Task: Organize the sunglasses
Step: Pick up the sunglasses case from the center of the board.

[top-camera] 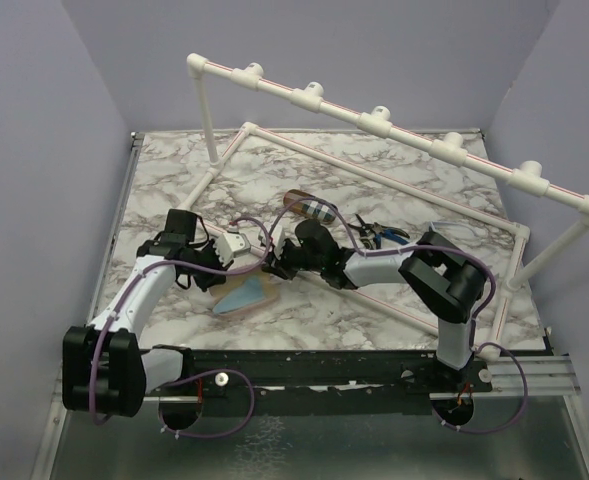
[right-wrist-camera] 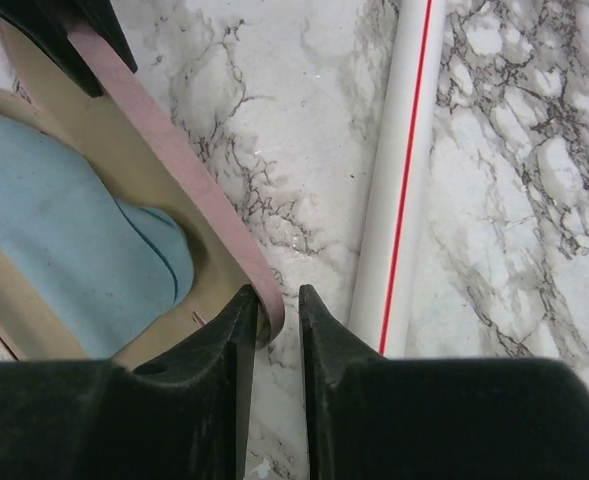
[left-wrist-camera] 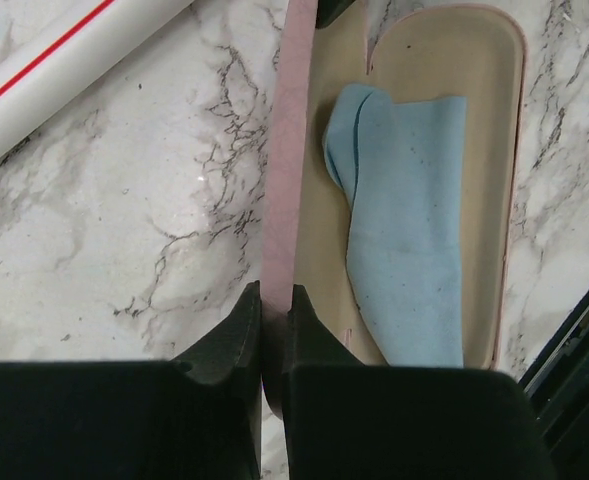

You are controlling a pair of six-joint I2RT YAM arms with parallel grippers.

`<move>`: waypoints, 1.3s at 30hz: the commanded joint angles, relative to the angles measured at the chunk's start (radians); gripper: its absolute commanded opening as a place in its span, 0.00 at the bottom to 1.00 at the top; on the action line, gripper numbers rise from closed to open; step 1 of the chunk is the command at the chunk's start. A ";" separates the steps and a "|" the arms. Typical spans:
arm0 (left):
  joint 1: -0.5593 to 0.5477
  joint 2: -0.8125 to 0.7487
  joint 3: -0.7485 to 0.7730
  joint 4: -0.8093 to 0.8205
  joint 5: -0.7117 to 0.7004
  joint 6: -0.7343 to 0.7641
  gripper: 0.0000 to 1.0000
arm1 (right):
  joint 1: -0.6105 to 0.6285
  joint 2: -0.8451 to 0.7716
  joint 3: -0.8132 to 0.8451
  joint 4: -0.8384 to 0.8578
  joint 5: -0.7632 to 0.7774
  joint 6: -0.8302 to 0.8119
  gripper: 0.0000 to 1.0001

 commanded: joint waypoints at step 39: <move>-0.334 -0.378 -0.367 0.471 -0.415 -0.259 0.00 | 0.086 -0.124 -0.307 0.303 0.221 0.728 0.41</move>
